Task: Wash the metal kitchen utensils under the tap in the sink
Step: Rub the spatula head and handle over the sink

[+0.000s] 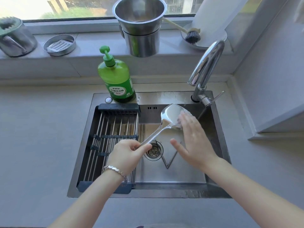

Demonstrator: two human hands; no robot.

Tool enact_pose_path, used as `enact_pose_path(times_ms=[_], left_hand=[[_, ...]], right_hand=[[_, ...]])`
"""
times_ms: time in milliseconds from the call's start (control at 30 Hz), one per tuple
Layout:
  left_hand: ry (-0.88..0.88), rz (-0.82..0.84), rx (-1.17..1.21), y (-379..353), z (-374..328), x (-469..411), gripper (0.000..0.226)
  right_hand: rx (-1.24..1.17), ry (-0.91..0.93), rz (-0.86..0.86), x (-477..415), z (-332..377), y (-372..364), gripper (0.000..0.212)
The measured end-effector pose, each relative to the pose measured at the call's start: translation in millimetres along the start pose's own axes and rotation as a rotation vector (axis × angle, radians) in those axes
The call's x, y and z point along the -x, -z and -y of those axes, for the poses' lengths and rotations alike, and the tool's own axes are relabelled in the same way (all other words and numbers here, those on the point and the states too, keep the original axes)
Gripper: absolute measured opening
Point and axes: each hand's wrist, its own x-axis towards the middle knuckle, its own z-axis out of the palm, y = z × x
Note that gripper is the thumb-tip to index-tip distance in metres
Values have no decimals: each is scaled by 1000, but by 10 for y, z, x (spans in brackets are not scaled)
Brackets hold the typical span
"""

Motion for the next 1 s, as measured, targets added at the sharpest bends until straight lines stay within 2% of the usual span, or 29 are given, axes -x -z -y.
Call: enact_pose_path(times_ms=[67, 167, 267, 333, 433, 467, 567, 600, 700, 733, 800, 867, 933, 1000], left_hand=[[6, 12, -20, -12, -20, -2, 44], [1, 60, -60, -52, -67, 9, 36], [-45, 106, -94, -61, -100, 18, 11], [-55, 115, -106, -33, -106, 19, 4], [-63, 115, -144, -13, -140, 6, 9], [-76, 121, -145, -17, -167, 7, 9], [-131, 147, -116, -19, -219, 24, 5], [-135, 154, -112, -13, -217, 23, 4], [-109, 175, -105, -4, -177, 13, 17], [-115, 179, -114, -10, -175, 15, 17], [-154, 192, -131, -27, -172, 16, 10], [-192, 222, -130, -43, -148, 17, 6], [-203, 265, -131, -48, -106, 10, 12], [-201, 314, -142, -50, -63, 4, 22]], right_hand=[[12, 7, 6, -17, 52, 37, 100], [143, 296, 136, 94, 353, -63, 89], [202, 483, 201, 172, 441, -131, 85], [208, 458, 149, 84, 347, -48, 84], [158, 241, 109, -19, 295, 37, 89], [172, 238, 119, -4, 353, 13, 89], [176, 410, 193, 125, 476, -99, 87], [194, 428, 166, 110, 433, -80, 86], [168, 268, 51, 6, 291, -8, 68], [158, 274, 19, -2, 301, -19, 56], [170, 413, -69, 27, 328, -126, 39], [100, 540, -151, -7, 293, -102, 41], [62, 587, -200, -91, 179, -6, 33], [84, 606, -162, -134, 81, 52, 25]])
